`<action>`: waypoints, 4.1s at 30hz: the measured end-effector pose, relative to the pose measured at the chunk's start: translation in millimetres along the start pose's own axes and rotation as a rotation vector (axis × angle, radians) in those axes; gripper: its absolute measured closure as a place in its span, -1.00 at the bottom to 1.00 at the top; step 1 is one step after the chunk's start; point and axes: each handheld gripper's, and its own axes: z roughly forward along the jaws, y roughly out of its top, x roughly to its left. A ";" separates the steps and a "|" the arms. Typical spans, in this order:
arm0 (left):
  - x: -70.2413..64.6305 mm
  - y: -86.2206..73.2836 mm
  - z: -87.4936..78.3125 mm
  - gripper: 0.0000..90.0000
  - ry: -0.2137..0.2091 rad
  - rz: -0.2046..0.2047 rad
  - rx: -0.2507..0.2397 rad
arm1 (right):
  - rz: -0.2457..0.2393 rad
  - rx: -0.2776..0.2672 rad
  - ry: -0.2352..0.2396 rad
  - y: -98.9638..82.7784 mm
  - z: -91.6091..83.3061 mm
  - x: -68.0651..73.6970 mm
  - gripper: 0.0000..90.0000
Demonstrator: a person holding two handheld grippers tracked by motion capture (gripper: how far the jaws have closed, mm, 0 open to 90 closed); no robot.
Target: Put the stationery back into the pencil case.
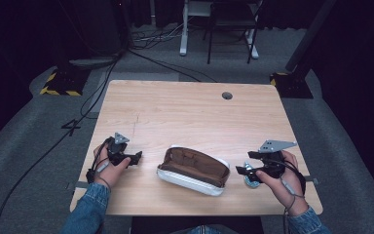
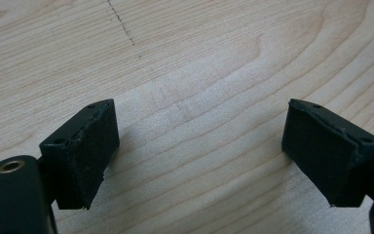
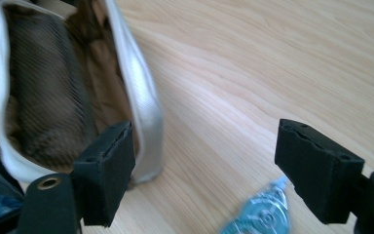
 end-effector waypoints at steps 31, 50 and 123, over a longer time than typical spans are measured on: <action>0.1 0.0 0.2 -0.69 -0.002 0.001 -0.002 | 0.125 0.373 -0.149 -37.4 30.9 -26.3 -0.52; 0.0 0.0 0.0 -0.69 -0.001 0.000 0.000 | 0.104 0.437 -0.156 -45.4 48.2 -24.6 -0.46; -0.4 -0.5 -0.4 -0.69 -0.004 0.005 0.000 | -0.017 0.188 -0.031 22.6 -5.7 8.4 -0.11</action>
